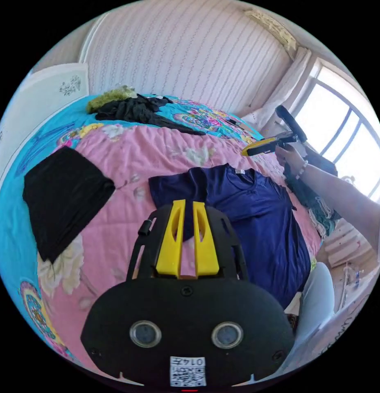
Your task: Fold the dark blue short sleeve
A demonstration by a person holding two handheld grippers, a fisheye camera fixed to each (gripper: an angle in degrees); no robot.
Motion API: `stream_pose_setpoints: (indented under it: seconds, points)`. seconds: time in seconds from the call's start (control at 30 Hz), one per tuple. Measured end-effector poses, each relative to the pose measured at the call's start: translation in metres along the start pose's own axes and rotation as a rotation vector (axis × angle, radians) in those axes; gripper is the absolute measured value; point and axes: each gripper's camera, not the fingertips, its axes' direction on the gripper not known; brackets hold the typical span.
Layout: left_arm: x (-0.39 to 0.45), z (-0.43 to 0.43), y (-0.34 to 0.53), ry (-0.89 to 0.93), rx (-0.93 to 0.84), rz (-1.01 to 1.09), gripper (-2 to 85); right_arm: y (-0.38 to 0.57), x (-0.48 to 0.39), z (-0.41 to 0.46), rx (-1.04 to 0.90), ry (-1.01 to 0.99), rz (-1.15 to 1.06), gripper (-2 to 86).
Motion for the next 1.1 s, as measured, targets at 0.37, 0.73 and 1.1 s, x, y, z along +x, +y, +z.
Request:
stream_pose_setpoints:
  seconds: [0.37,0.73,1.1]
  points:
    - [0.100,0.185,-0.134,-0.020,-0.262,0.198,2.9,0.098,0.122,0.019,-0.045,-0.147,0.318,2.4]
    - [0.118,0.214,-0.160,-0.163,-0.216,0.262,-0.6,0.134,0.165,-0.030,0.038,-0.160,0.309,0.4]
    - [0.091,0.140,-0.139,-0.238,-0.181,0.244,5.8,0.272,0.186,-0.144,0.269,-0.228,0.393,7.9]
